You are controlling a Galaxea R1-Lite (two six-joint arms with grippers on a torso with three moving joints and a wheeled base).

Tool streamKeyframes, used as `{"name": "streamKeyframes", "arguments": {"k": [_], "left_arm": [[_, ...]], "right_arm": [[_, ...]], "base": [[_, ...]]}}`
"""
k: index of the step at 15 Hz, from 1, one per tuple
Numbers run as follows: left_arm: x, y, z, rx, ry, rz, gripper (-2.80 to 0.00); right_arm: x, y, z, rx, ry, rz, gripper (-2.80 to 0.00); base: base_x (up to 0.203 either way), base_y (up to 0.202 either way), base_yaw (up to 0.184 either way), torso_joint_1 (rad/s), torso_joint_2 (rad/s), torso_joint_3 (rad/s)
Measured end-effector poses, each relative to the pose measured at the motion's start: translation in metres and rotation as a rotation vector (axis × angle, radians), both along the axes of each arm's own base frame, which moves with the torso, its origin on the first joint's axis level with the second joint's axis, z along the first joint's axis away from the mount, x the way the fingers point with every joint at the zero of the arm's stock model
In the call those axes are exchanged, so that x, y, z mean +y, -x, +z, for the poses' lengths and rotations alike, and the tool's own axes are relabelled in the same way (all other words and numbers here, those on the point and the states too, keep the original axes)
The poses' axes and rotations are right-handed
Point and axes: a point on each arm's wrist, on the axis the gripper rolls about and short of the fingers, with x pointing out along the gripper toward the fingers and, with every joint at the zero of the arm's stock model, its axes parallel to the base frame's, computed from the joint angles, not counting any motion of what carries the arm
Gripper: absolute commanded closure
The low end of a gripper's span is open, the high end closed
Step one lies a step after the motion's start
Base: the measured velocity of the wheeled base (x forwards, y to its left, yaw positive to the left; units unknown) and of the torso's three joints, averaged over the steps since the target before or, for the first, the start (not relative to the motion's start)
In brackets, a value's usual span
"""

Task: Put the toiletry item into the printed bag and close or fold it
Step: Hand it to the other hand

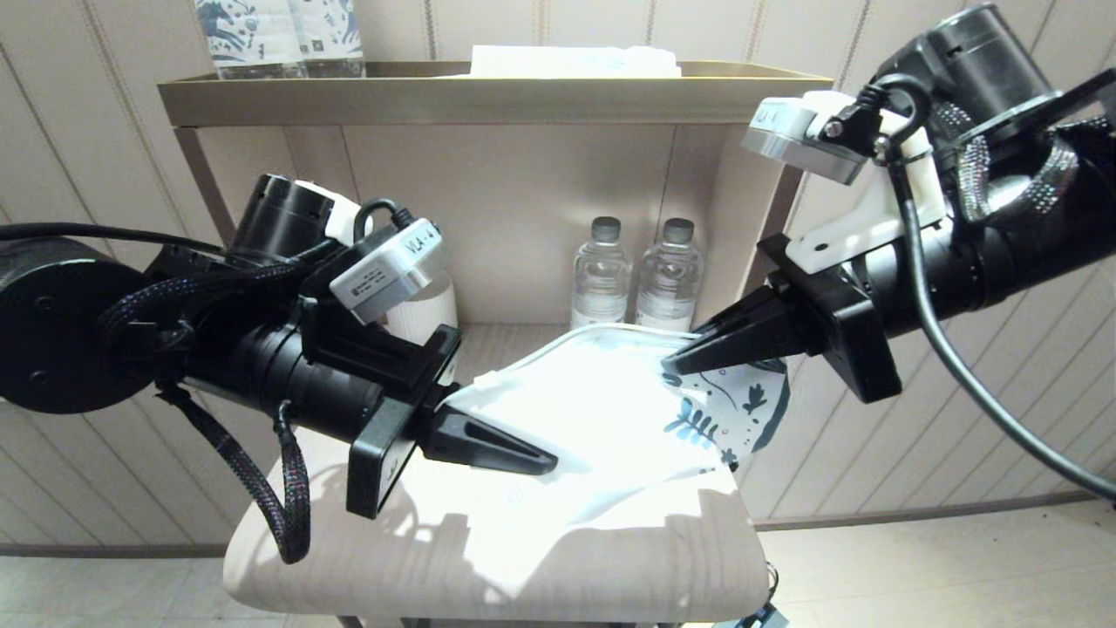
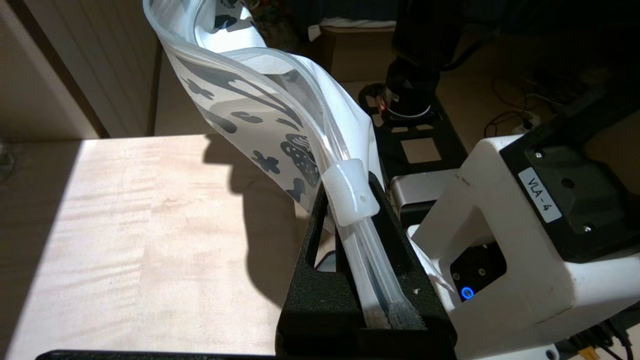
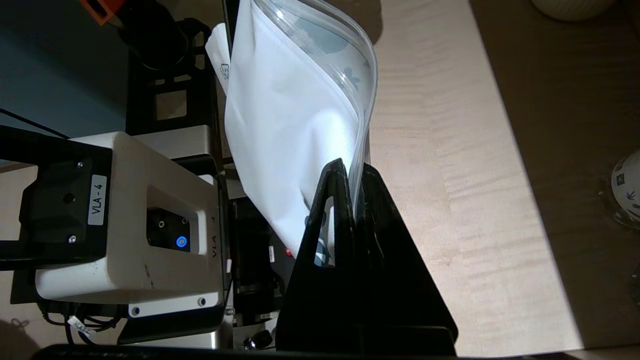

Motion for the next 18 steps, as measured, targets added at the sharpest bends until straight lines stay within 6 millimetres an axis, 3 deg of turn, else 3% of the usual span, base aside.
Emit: {"name": "streamKeyframes", "arguments": {"k": [1,8,14,18], "left_arm": [[-0.001,-0.001,-0.001,-0.001,-0.001,0.0,-2.8],[0.0,-0.008,-0.003,-0.009,-0.001,0.018,-2.8],[0.022,-0.048,-0.005,-0.049,0.005,0.166,-2.8],[0.025,-0.059,-0.013,-0.045,-0.027,0.217,-2.8]], "right_arm": [[0.0,0.0,0.0,-0.001,0.0,0.0,0.0],[-0.001,0.0,0.001,-0.006,-0.003,-0.001,0.0],[-0.005,0.0,-0.001,-0.001,0.002,-0.019,0.0],[-0.008,0.0,0.002,-0.01,-0.003,-0.032,0.0]], "base": [[0.0,0.0,0.0,0.0,0.0,0.0],[0.0,0.0,0.0,0.0,0.0,0.0],[0.0,0.0,0.0,0.0,0.0,0.0],[0.0,0.0,0.0,0.0,0.0,0.0]]}}
